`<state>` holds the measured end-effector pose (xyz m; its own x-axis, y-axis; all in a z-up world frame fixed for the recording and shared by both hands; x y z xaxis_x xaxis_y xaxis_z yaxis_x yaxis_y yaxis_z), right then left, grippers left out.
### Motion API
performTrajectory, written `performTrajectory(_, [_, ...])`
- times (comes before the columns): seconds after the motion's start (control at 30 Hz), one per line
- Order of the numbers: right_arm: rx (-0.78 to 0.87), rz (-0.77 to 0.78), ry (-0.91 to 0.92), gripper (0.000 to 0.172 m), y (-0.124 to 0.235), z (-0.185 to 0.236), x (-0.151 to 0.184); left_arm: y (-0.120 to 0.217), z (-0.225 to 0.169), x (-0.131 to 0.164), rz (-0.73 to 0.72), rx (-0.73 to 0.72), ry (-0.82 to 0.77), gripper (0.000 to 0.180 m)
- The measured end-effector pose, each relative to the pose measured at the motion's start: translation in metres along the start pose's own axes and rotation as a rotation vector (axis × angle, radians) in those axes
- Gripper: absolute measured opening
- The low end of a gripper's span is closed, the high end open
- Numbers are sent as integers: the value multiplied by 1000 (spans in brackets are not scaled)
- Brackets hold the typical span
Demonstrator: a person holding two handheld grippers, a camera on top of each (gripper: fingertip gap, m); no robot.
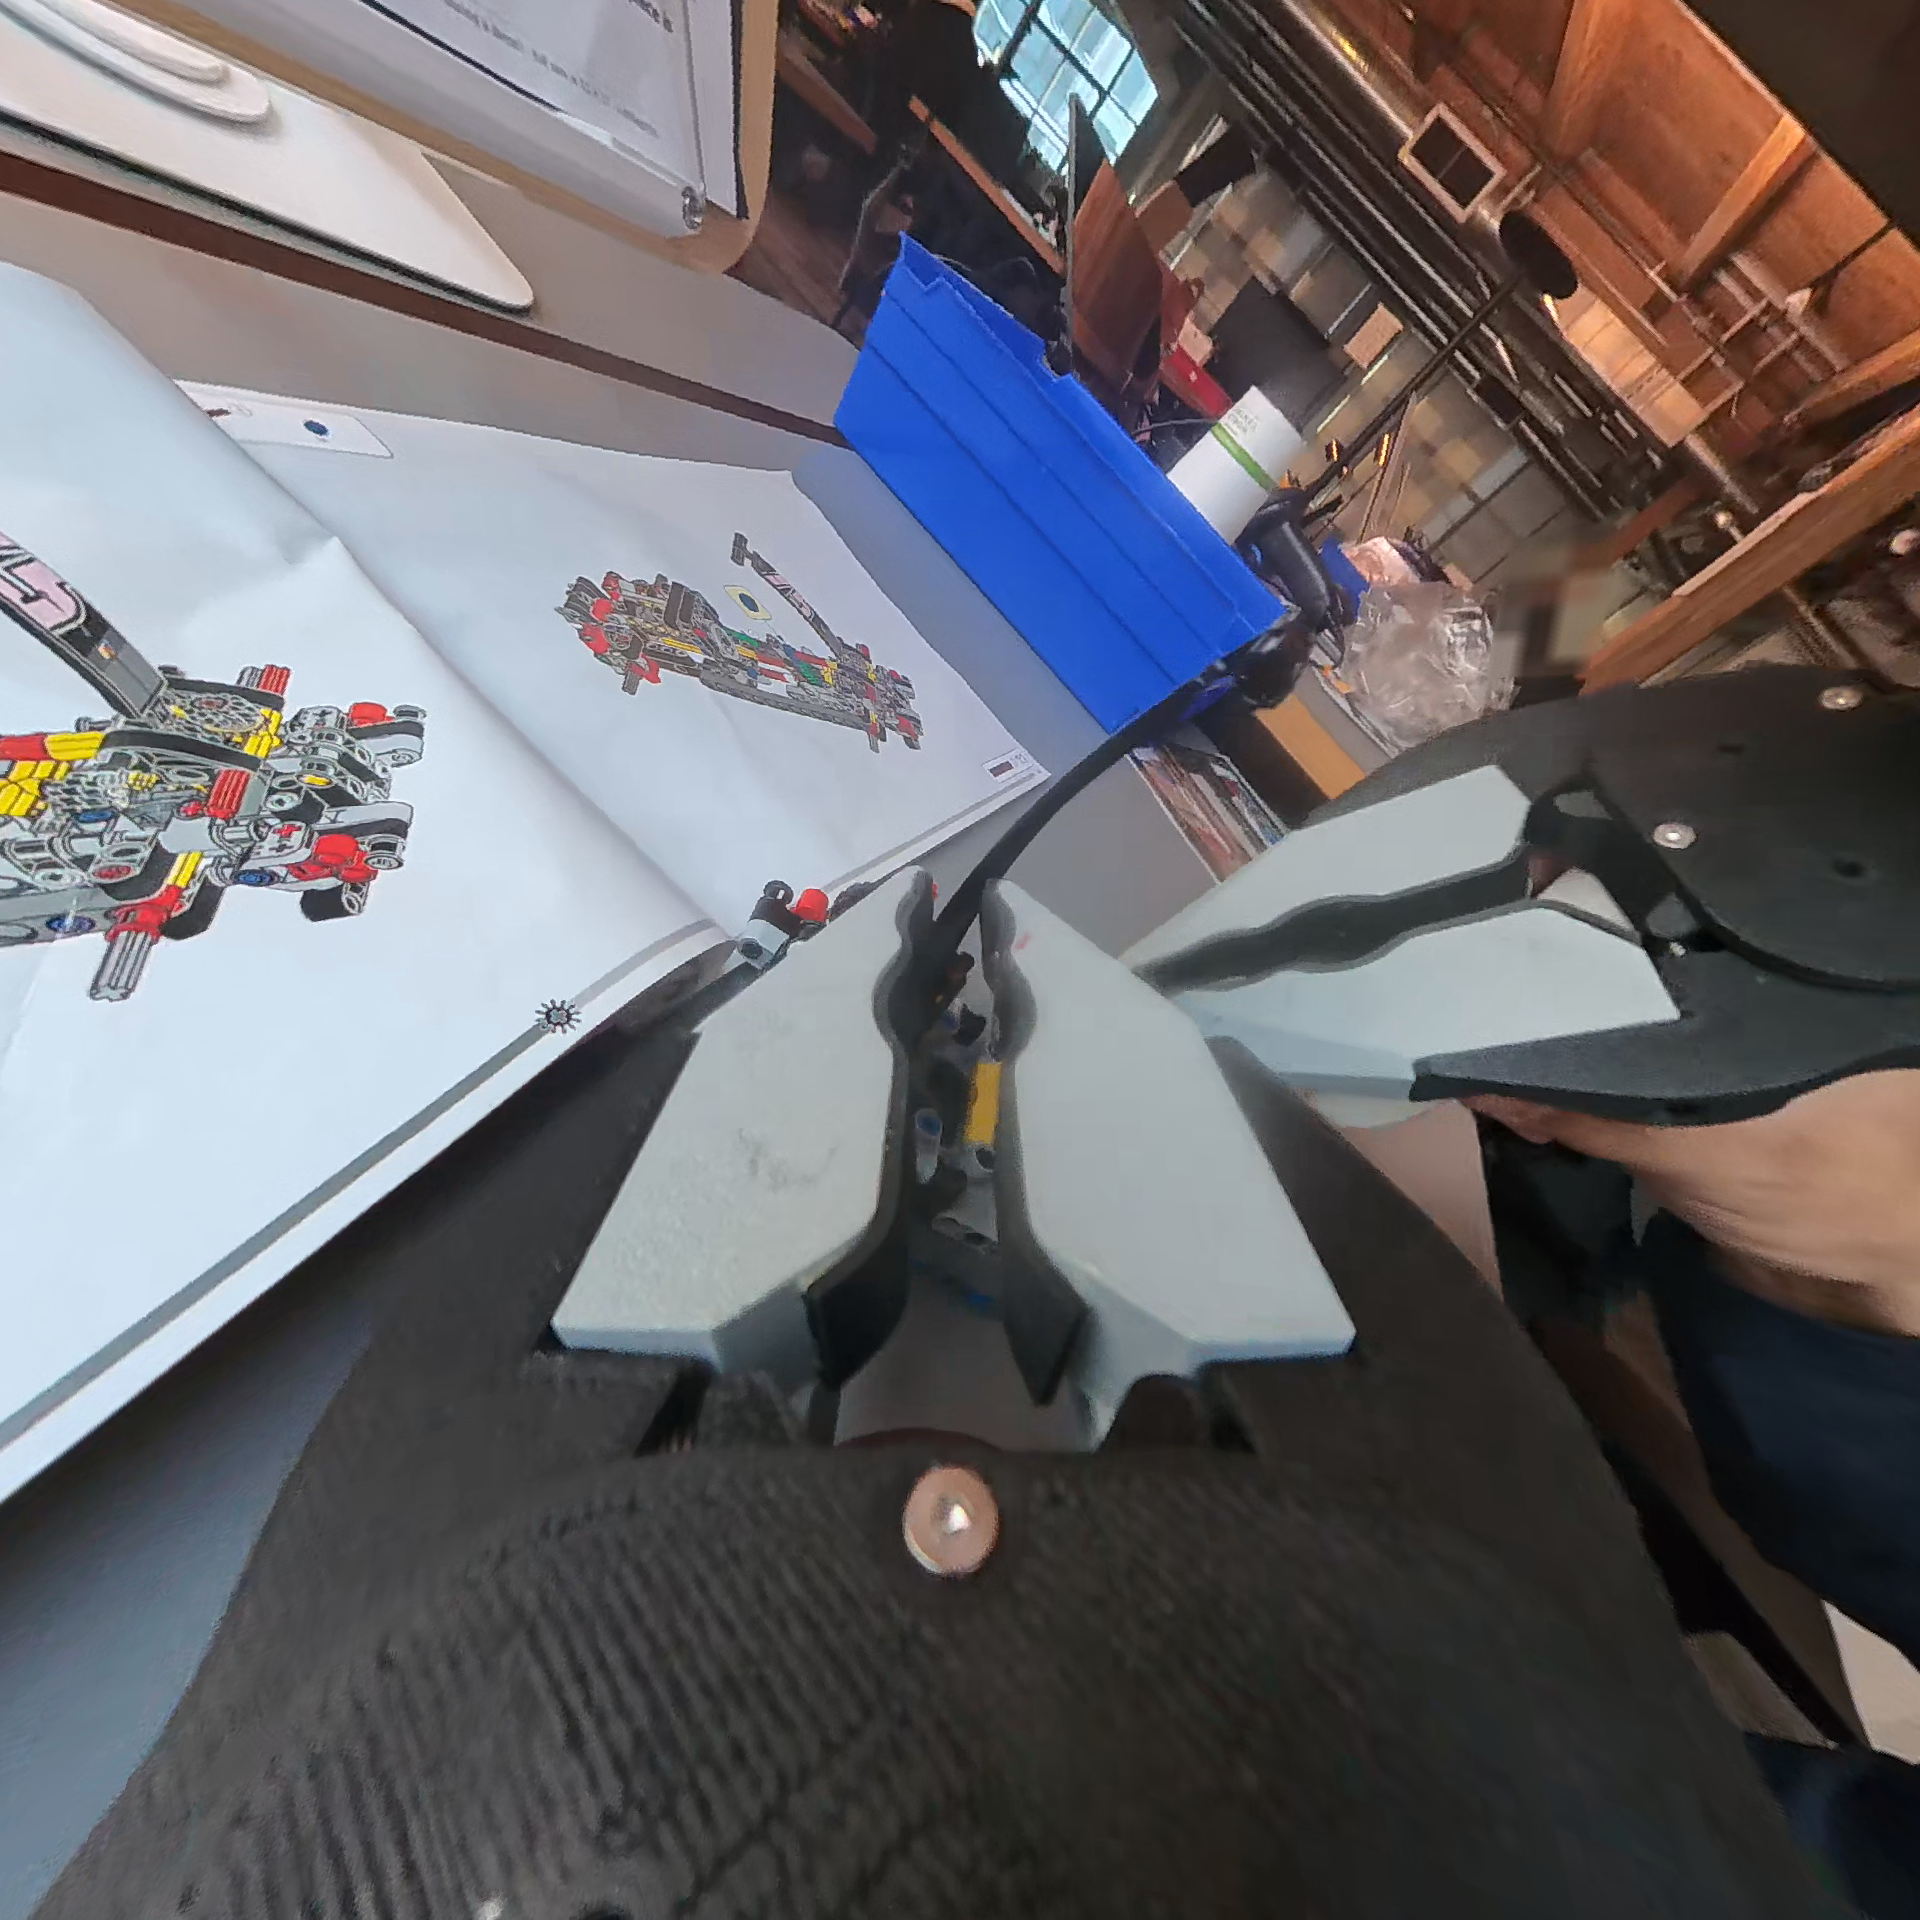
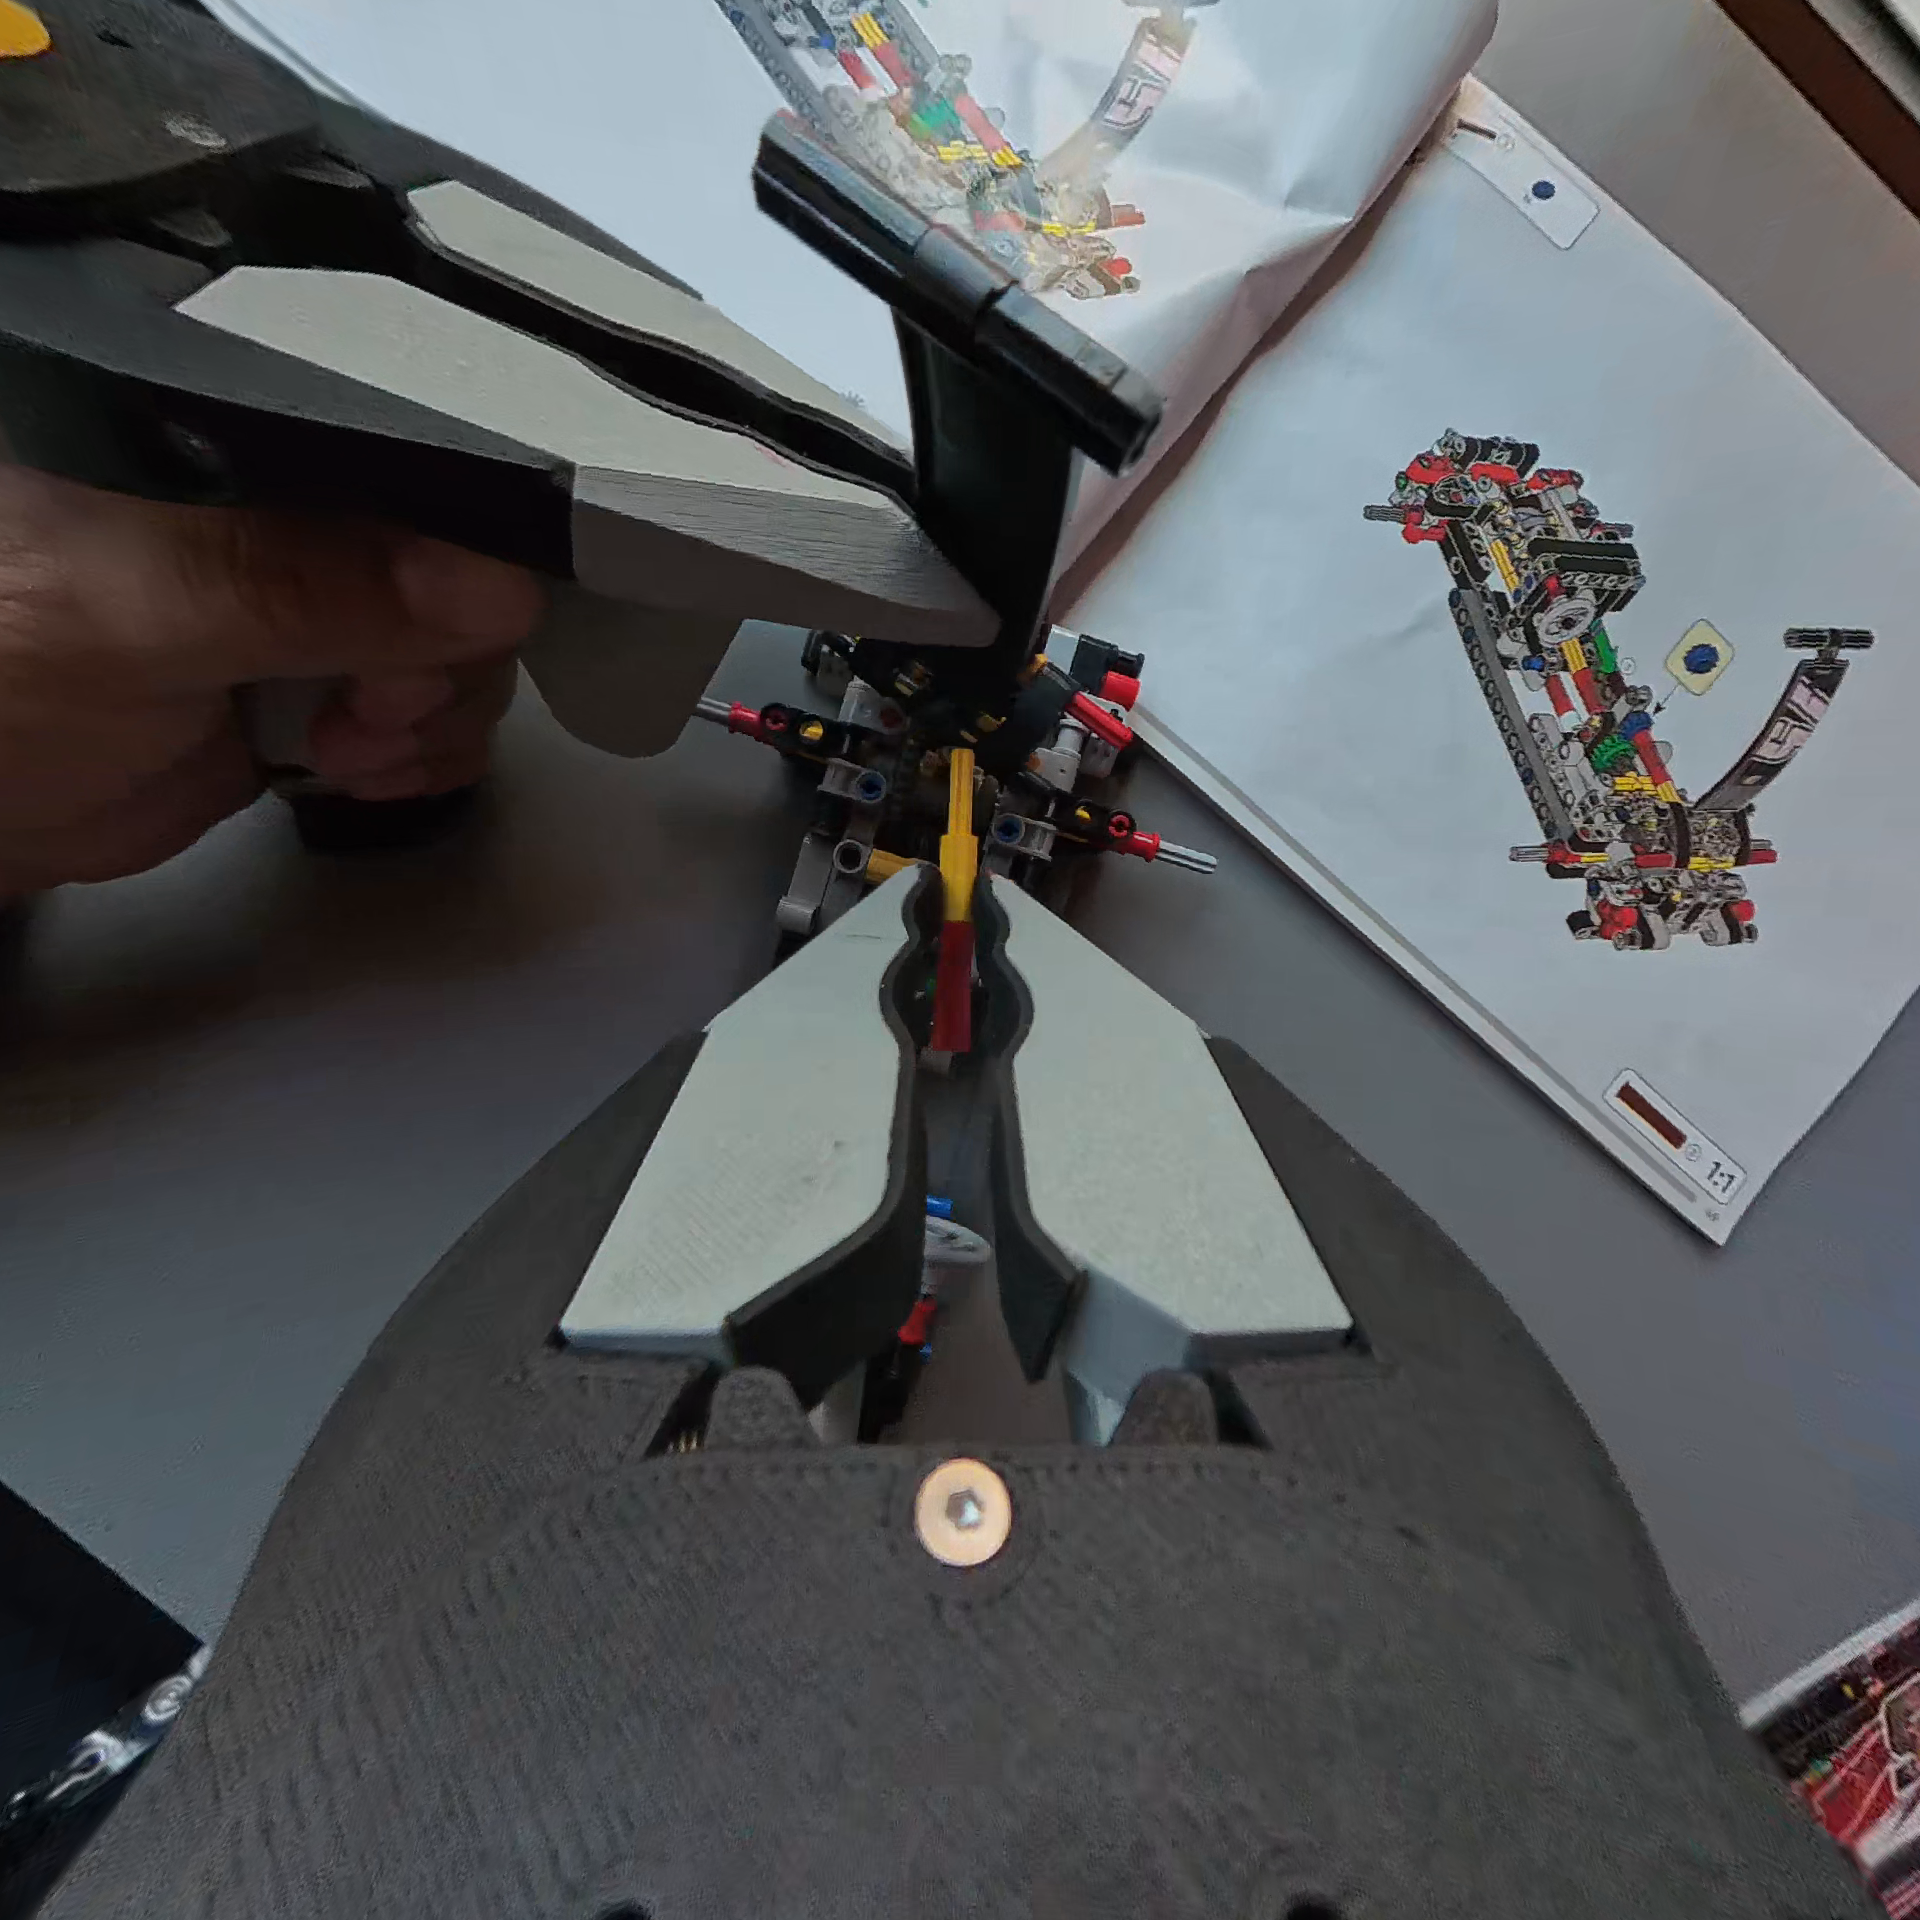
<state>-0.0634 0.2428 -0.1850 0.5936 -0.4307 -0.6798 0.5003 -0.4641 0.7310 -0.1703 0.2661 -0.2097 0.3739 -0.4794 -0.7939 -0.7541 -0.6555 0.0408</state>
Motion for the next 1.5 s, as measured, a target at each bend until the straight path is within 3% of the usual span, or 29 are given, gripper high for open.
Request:
performTrajectory(0.33, [-34, 190, 30, 4, -12, 4, -5, -2, -1, 3, -58, -32, 142, 7])
performTrajectory(0.73, [-29, 216, -44, 4, -26, -1, -8, -7, 2, 6, -123, -2, 383, 10])
performTrajectory(0.93, [-81, 116, -148, 4, -24, -6, -1, -6, -3, 1, -70, -52, 184, 8])
performTrajectory(1.13, [-147, 21, -252, 4, -22, -13, 6, -6, -4, 3, -13, -5, 139, 10])
performTrajectory(1.3, [-203, -2, -288, 4, -24, -14, 8, -3, -2, 4, 86, -46, -54, 7])
performTrajectory(1.5, [-321, -61, -362, 3, -18, -17, 12, -6, -5, 4, 121, -39, -112, 4])
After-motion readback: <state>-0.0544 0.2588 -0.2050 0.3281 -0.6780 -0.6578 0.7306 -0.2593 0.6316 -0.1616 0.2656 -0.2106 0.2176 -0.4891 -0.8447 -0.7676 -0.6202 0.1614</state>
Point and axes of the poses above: each gripper's, where its closed fingertips meet, y back along the fingers, x out of its underside, z = x × y across the jaws, the point moved 7 cm from there along y, back along the fingers, and after that the axes turned 10 degrees about -z, right-handed, at the moved point
